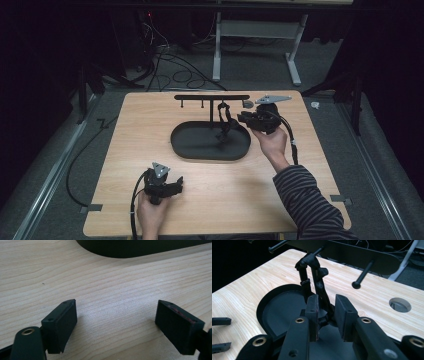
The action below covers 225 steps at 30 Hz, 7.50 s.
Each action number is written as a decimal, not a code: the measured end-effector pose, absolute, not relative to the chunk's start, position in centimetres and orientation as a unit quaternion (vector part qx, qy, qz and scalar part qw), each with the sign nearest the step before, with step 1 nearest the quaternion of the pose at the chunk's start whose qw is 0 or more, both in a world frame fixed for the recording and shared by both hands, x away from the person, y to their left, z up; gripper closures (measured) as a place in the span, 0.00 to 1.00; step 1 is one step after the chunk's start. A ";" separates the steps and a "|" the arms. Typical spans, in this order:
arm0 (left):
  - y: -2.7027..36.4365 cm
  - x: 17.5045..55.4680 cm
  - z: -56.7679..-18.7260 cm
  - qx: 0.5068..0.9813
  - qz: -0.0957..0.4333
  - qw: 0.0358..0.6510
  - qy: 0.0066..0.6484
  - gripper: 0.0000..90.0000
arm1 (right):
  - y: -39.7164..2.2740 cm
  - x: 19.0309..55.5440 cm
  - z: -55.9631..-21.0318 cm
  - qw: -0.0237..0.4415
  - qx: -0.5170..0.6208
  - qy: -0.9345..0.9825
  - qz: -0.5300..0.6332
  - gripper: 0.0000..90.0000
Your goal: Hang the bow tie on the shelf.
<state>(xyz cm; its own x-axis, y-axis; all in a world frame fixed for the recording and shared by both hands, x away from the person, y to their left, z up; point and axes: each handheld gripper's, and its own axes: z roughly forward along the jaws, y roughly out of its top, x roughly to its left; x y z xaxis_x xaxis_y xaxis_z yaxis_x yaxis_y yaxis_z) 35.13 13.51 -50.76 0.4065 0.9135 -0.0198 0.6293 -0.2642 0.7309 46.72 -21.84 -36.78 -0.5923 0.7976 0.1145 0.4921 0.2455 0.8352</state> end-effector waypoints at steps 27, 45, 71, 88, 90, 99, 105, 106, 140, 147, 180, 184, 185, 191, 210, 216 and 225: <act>13.5 35.1 -50.8 0.767 0.209 0.339 0.503 0.20 | -23.9 45.3 -36.6 0.175 0.426 0.761 0.458 0.82; 13.5 35.1 -50.8 0.767 0.210 0.339 0.503 0.20 | -25.8 44.0 -37.0 0.175 0.434 0.753 0.462 0.81; 13.5 35.1 -50.8 0.767 0.210 0.339 0.503 0.20 | -28.9 42.1 -37.0 0.184 0.447 0.738 0.471 0.78; 13.5 35.1 -50.8 0.766 0.210 0.339 0.504 0.20 | -30.8 40.9 -37.5 0.183 0.456 0.725 0.482 0.74; 13.5 35.2 -50.8 0.766 0.210 0.339 0.504 0.20 | -31.0 40.8 -37.5 0.183 0.457 0.725 0.482 0.74; 13.5 35.2 -50.8 0.766 0.210 0.339 0.504 0.20 | -32.1 40.0 -37.9 0.184 0.465 0.719 0.483 0.73; 13.5 35.2 -50.8 0.766 0.210 0.339 0.504 0.20 | -32.7 39.8 -38.3 0.180 0.470 0.718 0.481 0.73; 13.5 35.2 -50.8 0.765 0.211 0.340 0.504 0.20 | -32.8 39.7 -38.3 0.179 0.471 0.717 0.482 0.73; 13.5 35.2 -50.8 0.765 0.211 0.340 0.505 0.20 | -35.1 37.7 -41.0 0.156 0.498 0.696 0.493 0.71; 13.5 35.2 -50.8 0.765 0.211 0.340 0.504 0.20 | -35.5 37.3 -41.5 0.152 0.504 0.693 0.493 0.71; 13.5 35.2 -50.8 0.765 0.212 0.340 0.505 0.20 | -34.9 36.8 -44.2 0.128 0.510 0.706 0.474 0.70; 13.5 35.2 -50.8 0.765 0.212 0.340 0.505 0.20 | -34.7 36.8 -44.6 0.125 0.510 0.710 0.470 0.70; 13.4 35.2 -50.8 0.764 0.212 0.340 0.505 0.20 | -34.7 36.8 -44.7 0.124 0.509 0.710 0.471 0.70; 13.4 35.2 -50.8 0.765 0.212 0.340 0.505 0.20 | -34.2 36.8 -45.1 0.120 0.509 0.716 0.462 0.70; 13.5 35.2 -50.8 0.765 0.212 0.339 0.505 0.20 | -33.0 37.2 -46.7 0.112 0.508 0.731 0.442 0.70; 13.5 35.2 -50.8 0.765 0.212 0.340 0.505 0.20 | -32.6 37.4 -47.2 0.112 0.506 0.735 0.438 0.70; 13.5 35.2 -50.8 0.764 0.212 0.340 0.505 0.20 | -32.3 37.6 -47.7 0.108 0.508 0.738 0.431 0.69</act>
<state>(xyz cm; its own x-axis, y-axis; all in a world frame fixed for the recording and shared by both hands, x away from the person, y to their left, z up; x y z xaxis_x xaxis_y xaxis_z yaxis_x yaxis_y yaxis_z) 35.17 13.45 -50.79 0.3998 0.9164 -0.0198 0.6286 -0.2584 0.7335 37.65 -32.32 -47.65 -0.4606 0.8430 0.2780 0.6561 0.1123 0.7463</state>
